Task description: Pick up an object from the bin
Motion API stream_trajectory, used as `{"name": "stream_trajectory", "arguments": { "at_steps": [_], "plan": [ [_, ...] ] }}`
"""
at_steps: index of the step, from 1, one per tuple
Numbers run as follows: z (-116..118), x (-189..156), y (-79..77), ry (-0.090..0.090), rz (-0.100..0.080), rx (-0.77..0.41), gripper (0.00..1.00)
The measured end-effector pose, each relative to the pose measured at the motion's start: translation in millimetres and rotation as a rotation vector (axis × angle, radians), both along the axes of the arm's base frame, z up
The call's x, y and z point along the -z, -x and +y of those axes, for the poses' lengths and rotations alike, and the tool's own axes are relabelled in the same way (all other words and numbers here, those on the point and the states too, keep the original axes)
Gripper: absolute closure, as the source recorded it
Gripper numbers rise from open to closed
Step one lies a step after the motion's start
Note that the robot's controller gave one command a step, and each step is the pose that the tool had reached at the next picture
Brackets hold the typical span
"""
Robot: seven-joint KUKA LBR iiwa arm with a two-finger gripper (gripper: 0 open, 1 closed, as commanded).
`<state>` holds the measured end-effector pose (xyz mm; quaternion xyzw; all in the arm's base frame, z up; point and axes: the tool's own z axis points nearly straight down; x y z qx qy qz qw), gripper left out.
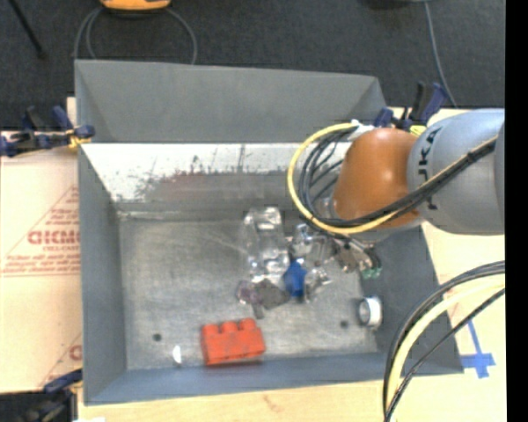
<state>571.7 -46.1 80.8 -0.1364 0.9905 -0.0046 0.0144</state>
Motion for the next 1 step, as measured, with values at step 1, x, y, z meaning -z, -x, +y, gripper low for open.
{"name": "stream_trajectory", "arguments": {
  "at_steps": [1],
  "plan": [
    [17.4,-149.1,-28.2,-0.003,0.015,-0.039,1.00]
  ]
}}
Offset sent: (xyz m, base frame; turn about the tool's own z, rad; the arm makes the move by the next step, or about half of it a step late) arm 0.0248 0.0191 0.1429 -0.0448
